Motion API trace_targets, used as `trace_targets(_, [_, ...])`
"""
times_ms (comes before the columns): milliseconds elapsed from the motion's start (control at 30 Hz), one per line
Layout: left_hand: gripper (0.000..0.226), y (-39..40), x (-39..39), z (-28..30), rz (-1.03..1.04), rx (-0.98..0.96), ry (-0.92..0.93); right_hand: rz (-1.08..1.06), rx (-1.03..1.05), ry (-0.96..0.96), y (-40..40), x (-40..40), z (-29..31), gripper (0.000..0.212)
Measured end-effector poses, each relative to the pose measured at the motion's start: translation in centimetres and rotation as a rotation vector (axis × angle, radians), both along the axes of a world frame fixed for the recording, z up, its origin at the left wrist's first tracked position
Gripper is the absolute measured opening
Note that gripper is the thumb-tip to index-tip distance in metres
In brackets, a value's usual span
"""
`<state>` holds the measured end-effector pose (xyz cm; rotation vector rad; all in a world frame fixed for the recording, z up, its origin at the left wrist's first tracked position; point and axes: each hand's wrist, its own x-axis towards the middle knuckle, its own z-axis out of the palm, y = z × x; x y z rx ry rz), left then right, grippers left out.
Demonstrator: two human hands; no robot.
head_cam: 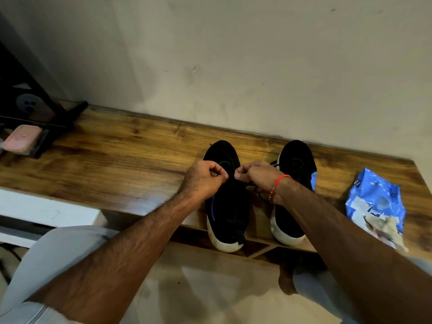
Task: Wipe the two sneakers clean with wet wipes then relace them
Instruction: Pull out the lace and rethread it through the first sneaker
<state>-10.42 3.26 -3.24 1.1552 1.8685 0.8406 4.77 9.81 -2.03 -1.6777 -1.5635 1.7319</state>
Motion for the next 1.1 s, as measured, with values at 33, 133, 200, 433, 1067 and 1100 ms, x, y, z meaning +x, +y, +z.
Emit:
trace_targets(33, [0.006, -0.1, 0.1, -0.1, -0.007, 0.006, 0.026, 0.025, 0.027, -0.046, 0.1, -0.1, 0.1, 0.015])
trace_targets(133, [0.007, -0.2, 0.1, -0.1, -0.023, -0.001, 0.033, 0.059, 0.089, -0.097, 0.3, -0.1, 0.3, 0.009])
trace_targets(200, [0.006, -0.2, 0.0, 0.1, -0.017, -0.023, 0.017, 0.008, 0.059, -0.046, 0.2, -0.1, 0.2, 0.009])
trace_targets(433, [0.004, -0.2, -0.3, 0.8, -0.044, -0.050, -0.062, -0.013, 0.038, 0.020, 0.1, 0.3, 0.3, 0.008])
trace_targets(1067, [0.018, 0.2, -5.8, 4.9, -0.245, -0.479, 0.174, 0.106, 0.164, -0.080, 0.9, 1.0, 1.0, 0.019])
trace_targets(1100, [0.018, 0.2, -6.0, 4.9, -0.249, -0.493, 0.190, 0.109, 0.165, -0.087, 0.9, 0.8, 1.0, 0.023])
